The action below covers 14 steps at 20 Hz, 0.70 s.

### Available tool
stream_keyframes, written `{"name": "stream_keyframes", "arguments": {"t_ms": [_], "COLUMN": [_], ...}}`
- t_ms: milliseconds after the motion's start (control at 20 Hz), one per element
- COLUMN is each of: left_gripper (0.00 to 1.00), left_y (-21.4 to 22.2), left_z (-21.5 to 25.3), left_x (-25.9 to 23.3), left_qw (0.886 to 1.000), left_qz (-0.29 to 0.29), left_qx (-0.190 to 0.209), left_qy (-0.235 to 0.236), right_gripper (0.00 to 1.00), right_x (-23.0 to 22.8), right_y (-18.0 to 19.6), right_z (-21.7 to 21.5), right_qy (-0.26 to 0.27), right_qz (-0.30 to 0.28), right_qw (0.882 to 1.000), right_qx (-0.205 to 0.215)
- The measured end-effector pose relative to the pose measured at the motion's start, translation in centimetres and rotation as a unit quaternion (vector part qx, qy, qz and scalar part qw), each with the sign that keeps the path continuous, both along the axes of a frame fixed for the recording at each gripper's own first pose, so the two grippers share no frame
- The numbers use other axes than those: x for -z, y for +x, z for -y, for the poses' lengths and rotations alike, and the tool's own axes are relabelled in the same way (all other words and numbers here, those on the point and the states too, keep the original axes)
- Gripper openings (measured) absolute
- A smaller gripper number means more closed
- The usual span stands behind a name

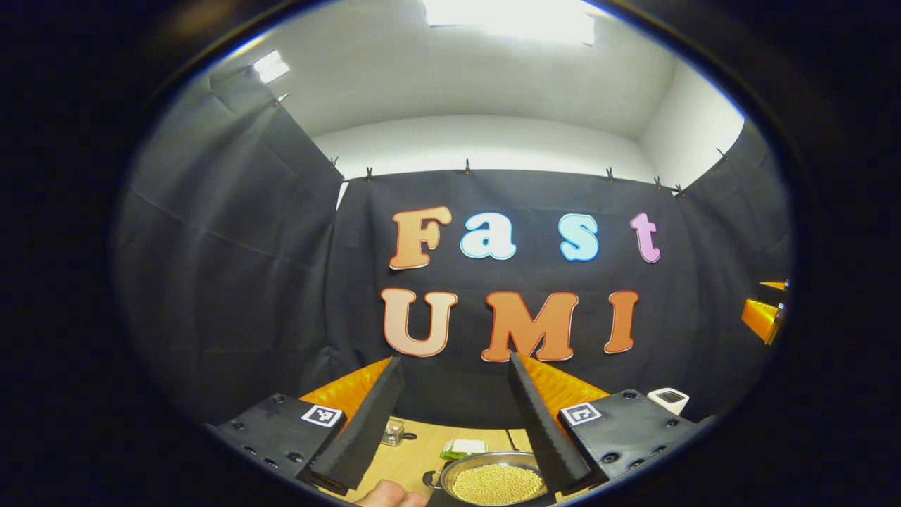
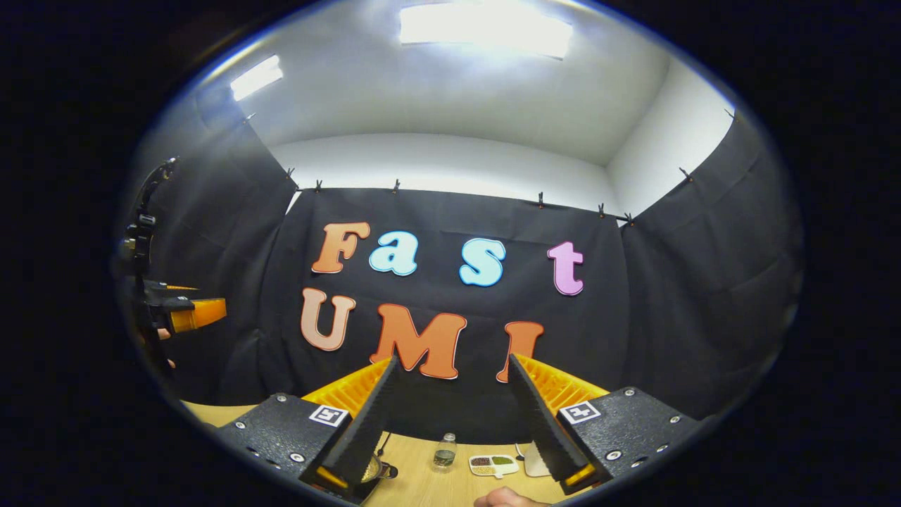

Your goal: First push the handle of the pot to place it horizontally, then grasp the pot with both hands and set it on the induction cooktop.

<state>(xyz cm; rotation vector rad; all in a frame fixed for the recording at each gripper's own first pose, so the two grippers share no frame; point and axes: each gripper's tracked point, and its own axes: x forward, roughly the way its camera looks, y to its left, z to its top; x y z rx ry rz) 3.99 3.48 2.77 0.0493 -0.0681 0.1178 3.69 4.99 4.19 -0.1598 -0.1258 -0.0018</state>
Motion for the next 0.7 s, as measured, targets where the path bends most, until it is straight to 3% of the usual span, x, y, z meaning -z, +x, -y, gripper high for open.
{"name": "stream_keyframes", "arguments": {"t_ms": [50, 250, 700], "left_gripper": [0.97, 0.98, 0.97], "left_y": [-0.5, -1.6, -1.9], "left_z": [-0.1, -1.3, 0.0], "left_x": [-0.9, -3.6, -5.2], "left_qw": [1.0, 0.999, 0.998], "left_qz": [0.008, 0.033, 0.063], "left_qx": [0.0, -0.016, -0.01], "left_qy": [0.002, 0.019, 0.023], "right_gripper": [0.94, 0.95, 0.95], "right_x": [-0.1, -0.8, -0.6], "right_y": [0.1, 0.6, 1.1], "right_z": [0.1, 1.0, 3.4], "right_qy": [0.003, 0.024, 0.046], "right_qz": [0.001, 0.011, 0.021], "right_qw": [1.0, 1.0, 0.999], "right_qx": [-0.003, 0.003, 0.012]}}
